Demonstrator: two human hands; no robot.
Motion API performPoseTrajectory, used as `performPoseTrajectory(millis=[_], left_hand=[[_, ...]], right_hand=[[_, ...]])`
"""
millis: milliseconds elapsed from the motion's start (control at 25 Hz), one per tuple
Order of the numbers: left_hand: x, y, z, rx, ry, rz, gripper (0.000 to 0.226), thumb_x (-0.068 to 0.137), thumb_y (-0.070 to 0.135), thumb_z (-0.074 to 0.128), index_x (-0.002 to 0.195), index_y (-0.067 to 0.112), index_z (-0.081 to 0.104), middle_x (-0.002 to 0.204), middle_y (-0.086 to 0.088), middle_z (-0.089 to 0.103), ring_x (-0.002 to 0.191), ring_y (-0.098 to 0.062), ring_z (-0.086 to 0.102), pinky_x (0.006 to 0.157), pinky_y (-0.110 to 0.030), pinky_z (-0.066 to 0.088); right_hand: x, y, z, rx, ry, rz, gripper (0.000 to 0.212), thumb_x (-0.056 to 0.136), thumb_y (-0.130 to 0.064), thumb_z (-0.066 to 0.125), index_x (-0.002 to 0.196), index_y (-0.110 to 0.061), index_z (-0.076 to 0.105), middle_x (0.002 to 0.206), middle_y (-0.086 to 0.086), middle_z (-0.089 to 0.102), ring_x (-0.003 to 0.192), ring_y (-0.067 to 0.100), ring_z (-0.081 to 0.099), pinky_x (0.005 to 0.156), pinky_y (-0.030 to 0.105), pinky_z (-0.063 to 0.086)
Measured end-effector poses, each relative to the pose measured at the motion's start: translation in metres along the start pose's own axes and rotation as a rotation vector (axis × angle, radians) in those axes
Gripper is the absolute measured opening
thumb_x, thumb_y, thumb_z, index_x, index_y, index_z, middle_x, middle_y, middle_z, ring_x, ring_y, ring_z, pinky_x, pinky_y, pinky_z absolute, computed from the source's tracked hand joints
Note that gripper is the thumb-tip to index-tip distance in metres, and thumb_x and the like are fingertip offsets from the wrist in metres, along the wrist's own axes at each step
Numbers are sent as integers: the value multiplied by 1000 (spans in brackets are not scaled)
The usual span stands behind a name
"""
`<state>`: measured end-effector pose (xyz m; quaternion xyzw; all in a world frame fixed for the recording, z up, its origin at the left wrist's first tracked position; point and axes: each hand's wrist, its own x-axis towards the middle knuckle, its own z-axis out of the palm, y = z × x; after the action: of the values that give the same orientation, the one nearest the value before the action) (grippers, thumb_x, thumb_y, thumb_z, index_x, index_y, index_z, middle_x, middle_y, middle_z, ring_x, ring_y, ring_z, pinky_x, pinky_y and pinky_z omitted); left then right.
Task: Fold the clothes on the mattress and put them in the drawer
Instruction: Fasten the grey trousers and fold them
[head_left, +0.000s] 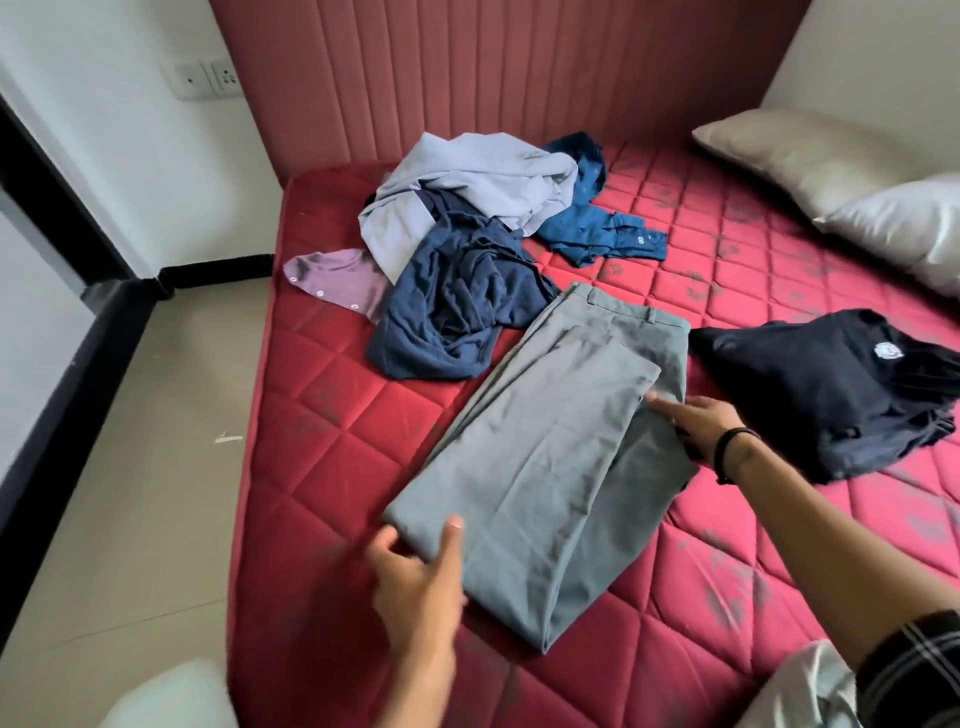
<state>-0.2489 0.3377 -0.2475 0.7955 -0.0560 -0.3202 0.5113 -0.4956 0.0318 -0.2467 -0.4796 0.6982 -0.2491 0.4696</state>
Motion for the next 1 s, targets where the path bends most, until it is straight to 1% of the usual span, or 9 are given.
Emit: performPoseTrajectory(millis=[160, 200, 360, 480, 520, 600, 720, 840, 1000], left_hand=[[-45, -12, 16, 120, -306, 77, 94, 85, 29, 82, 154, -3, 27, 137, -26, 61, 124, -39, 61, 100, -37, 47], [-31, -10, 1, 173, -284, 146, 98, 86, 28, 82, 158, -2, 22, 144, -27, 55, 130, -40, 56, 104, -36, 43], [57, 9, -108, 387, 12, 246, 101, 75, 20, 91, 157, 11, 32, 148, -25, 53, 129, -45, 56, 105, -47, 45], [87, 21, -153, 595, 267, 303, 86, 84, 21, 81, 155, 18, 34, 132, -28, 62, 120, -50, 57, 98, -57, 47], [86, 23, -145, 635, 341, 431, 79, 85, 25, 78, 153, 18, 37, 130, -27, 62, 119, -49, 56, 96, -58, 46], [69, 25, -104, 626, 223, 747, 62, 90, 39, 69, 144, 14, 51, 127, -23, 64, 117, -45, 59, 97, -53, 46], [21, 16, -4, 768, -237, 1057, 75, 90, 68, 39, 147, 21, 52, 148, -12, 55, 139, -35, 48, 116, -48, 36], [-24, -10, 82, 1000, -410, 1077, 89, 87, 76, 28, 162, 27, 27, 171, -4, 18, 158, -28, 10, 125, -58, 6], [-38, -30, 126, 1053, -194, 1010, 76, 99, 62, 28, 162, 19, 29, 170, -8, 23, 159, -29, 12, 123, -63, 4]], right_hand=[[-52, 12, 4, -107, 37, -28, 36, 79, -22, 89, 102, 1, 75, 70, 5, 67, 57, 18, 57, 49, 25, 49], [-67, 20, 7, -65, 36, -24, 34, 79, -18, 88, 104, 2, 75, 68, 3, 67, 55, 17, 58, 51, 26, 50], [-181, 69, 26, -21, -172, 19, 35, 74, -22, 92, 88, 3, 72, 58, 5, 69, 42, 14, 56, 42, 24, 45], [-237, 86, 22, 418, -192, 132, 28, 89, -28, 78, 106, -10, 64, 90, 16, 74, 70, 25, 68, 61, 32, 54], [-236, 83, 17, 599, -139, 204, 27, 92, -28, 74, 111, -13, 61, 99, 19, 72, 82, 29, 70, 73, 39, 57], [-219, 71, 6, 777, -63, 265, 45, 81, -34, 82, 114, -13, 61, 107, 19, 69, 97, 31, 70, 94, 43, 55], [-199, 59, 6, 786, -25, 251, 63, 72, -35, 89, 121, -9, 59, 109, 12, 68, 93, 22, 71, 82, 34, 59], [-188, 64, 10, 772, 45, 260, 46, 83, -20, 85, 120, -15, 58, 98, 8, 69, 72, 17, 68, 55, 23, 59], [-178, 75, 15, 631, 123, 167, 24, 86, -11, 80, 89, -17, 57, 72, 0, 54, 51, 7, 52, 53, 25, 51]])
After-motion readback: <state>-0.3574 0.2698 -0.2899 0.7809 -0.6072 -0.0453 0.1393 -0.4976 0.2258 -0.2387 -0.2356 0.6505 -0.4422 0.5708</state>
